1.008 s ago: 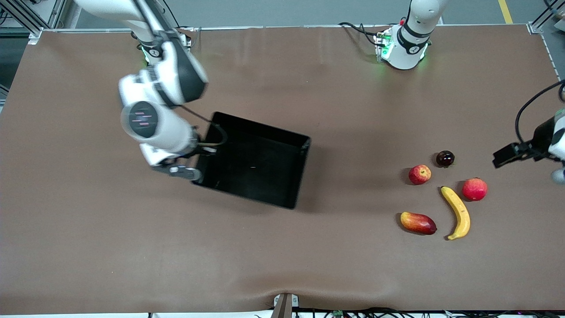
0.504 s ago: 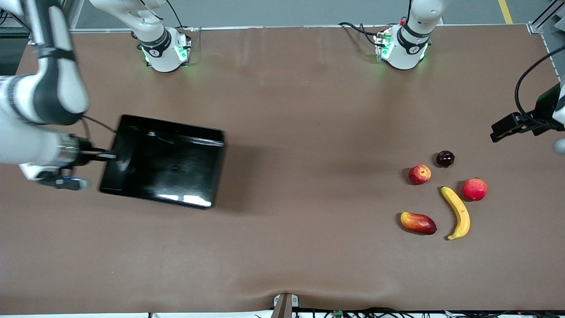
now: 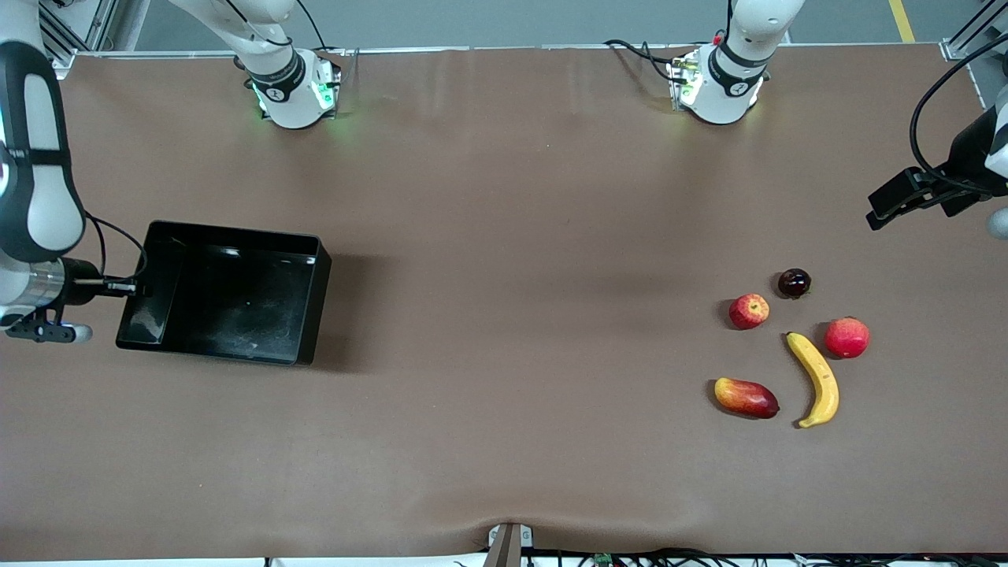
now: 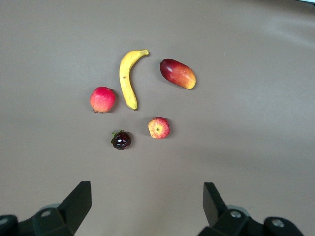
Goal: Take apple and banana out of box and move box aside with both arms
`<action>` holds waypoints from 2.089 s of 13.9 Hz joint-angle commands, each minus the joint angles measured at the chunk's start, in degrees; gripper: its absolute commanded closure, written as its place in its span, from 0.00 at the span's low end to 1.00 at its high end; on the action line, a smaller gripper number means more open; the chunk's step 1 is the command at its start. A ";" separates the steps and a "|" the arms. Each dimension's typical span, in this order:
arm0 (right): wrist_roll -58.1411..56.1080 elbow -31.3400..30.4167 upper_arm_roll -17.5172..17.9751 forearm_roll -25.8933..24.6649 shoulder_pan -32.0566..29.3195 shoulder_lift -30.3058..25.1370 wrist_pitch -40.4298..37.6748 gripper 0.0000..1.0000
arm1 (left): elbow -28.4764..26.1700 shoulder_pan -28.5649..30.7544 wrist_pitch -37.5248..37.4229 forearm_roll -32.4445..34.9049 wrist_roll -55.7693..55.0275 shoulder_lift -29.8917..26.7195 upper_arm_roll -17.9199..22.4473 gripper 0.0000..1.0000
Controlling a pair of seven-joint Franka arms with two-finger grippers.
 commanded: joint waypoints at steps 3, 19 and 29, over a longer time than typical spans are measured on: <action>-3.12 0.63 1.48 -0.15 -3.86 4.43 3.04 1.00 | -0.58 -11.80 1.33 -1.81 1.81 -2.21 14.21 0.00; -5.41 21.96 2.36 -0.67 2.19 7.34 -7.41 0.00 | -14.29 -59.30 5.20 -12.44 11.22 -15.92 65.76 0.00; 10.42 25.33 2.63 -1.64 13.63 -8.63 -25.86 0.00 | -15.94 -59.65 7.47 -11.66 9.99 -14.60 63.82 0.00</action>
